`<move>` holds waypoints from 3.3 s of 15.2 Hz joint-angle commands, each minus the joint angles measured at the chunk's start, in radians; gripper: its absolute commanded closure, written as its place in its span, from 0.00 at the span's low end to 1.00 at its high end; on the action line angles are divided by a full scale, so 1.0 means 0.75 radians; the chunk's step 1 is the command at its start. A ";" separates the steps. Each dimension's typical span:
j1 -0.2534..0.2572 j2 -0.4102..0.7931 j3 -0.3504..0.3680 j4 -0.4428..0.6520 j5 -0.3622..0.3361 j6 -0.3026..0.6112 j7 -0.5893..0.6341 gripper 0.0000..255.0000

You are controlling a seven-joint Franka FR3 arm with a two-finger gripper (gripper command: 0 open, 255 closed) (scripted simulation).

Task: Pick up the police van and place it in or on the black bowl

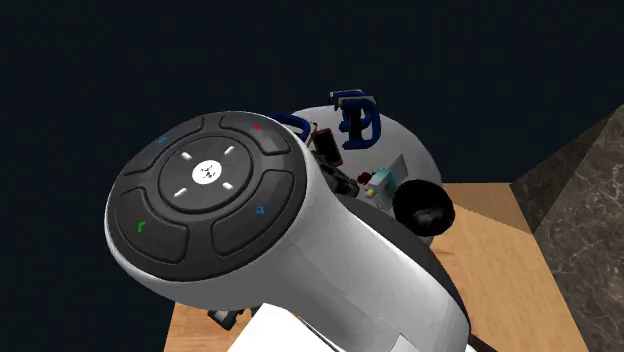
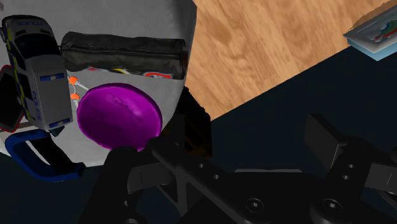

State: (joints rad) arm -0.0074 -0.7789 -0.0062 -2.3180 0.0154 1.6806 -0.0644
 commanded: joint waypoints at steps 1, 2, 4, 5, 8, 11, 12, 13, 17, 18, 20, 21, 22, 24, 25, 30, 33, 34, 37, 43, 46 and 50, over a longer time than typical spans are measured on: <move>0.000 0.000 0.000 0.000 0.000 0.000 0.000 0.00; -0.004 -0.021 -0.042 -0.030 -0.005 0.019 -0.046 0.00; -0.014 -0.053 -0.127 -0.082 -0.017 0.056 -0.139 0.00; -0.019 -0.066 -0.171 -0.105 -0.024 0.075 -0.186 0.00; -0.033 -0.084 -0.307 -0.160 -0.045 0.130 -0.329 0.00; -0.042 -0.076 -0.449 -0.192 -0.063 0.185 -0.476 0.00; -0.043 -0.066 -0.498 -0.198 -0.068 0.203 -0.526 0.00; -0.043 -0.054 -0.548 -0.201 -0.072 0.221 -0.576 0.00; -0.019 0.024 -0.757 -0.189 -0.074 0.290 -0.784 0.00; -0.007 0.050 -0.813 -0.180 -0.069 0.306 -0.837 0.00; 0.026 0.110 -0.927 -0.153 -0.052 0.336 -0.948 0.00; 0.049 0.144 -0.987 -0.136 -0.040 0.349 -1.005 0.00; 0.075 0.180 -1.050 -0.117 -0.025 0.361 -1.063 0.00; 0.145 0.258 -1.186 -0.070 0.016 0.380 -1.183 0.00; 0.188 0.300 -1.260 -0.043 0.042 0.387 -1.246 0.00; 0.561 0.552 -1.772 0.132 0.252 0.377 -1.596 0.00; 1.052 0.578 -2.308 0.264 0.311 0.353 -1.731 0.00; 1.169 0.503 -2.422 0.310 0.260 0.355 -1.719 0.00; 1.270 0.379 -2.506 0.357 0.170 0.374 -1.685 0.00; 1.320 0.353 -2.533 0.273 0.161 0.492 -1.676 0.00; 1.320 0.353 -2.533 0.273 0.161 0.492 -1.676 0.00; 1.320 0.353 -2.533 0.273 0.161 0.492 -1.676 0.00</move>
State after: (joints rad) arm 0.9828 -0.5140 -1.9056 -2.1130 0.1360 2.0493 -1.3214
